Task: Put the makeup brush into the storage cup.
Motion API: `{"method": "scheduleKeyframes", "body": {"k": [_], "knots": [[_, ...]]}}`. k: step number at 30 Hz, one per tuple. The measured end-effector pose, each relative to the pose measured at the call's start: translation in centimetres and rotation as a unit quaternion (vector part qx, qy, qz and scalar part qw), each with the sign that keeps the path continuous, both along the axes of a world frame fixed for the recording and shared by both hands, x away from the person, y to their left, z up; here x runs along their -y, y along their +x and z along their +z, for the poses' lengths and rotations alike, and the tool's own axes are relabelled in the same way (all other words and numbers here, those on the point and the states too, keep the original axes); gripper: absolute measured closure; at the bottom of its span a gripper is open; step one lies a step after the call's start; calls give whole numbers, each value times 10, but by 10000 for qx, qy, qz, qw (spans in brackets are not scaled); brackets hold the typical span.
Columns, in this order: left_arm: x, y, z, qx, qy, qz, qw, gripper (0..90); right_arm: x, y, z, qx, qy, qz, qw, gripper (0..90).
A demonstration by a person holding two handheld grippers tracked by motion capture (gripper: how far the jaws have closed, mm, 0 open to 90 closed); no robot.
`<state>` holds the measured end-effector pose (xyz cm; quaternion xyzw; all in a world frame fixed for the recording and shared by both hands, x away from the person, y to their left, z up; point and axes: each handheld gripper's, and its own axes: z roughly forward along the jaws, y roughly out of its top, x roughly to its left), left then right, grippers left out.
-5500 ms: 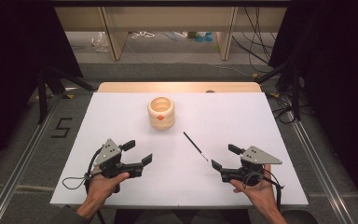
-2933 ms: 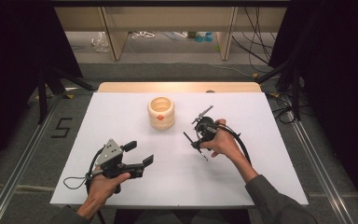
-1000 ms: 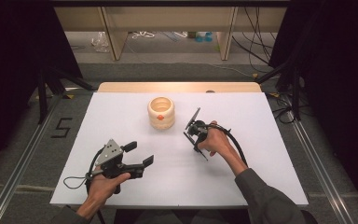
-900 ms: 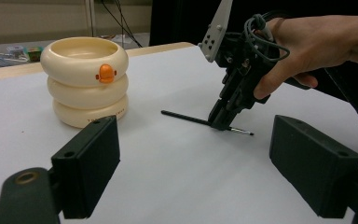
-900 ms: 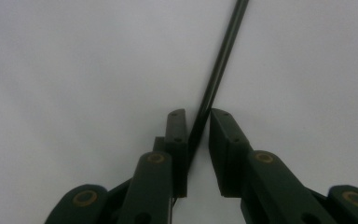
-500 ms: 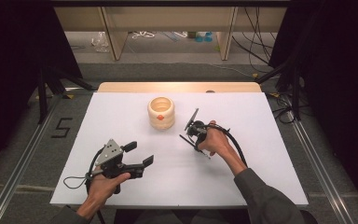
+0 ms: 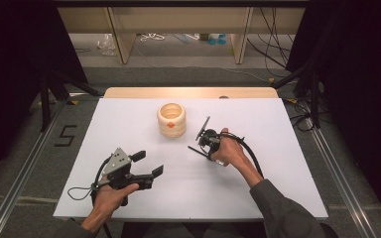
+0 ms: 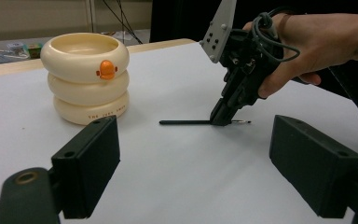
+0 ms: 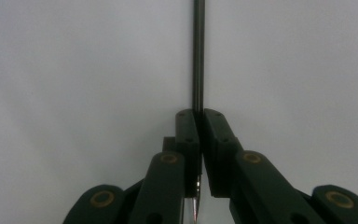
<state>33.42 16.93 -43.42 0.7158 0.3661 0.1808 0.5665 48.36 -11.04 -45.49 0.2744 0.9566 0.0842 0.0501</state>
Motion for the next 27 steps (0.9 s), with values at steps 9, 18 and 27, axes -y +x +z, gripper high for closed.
{"method": "scheduleKeyframes", "body": {"k": [9,18,27], "knots": [[0,1,-1,-23,69,-22,10000,156,2,-12,20,175,123,524,9984,858],[3,1,-3,-163,90,-104,9998,156,-3,-43,39,421,196,1086,9930,858],[7,1,-5,-222,230,-218,9993,157,-9,-72,52,622,123,1861,9805,858]]}}
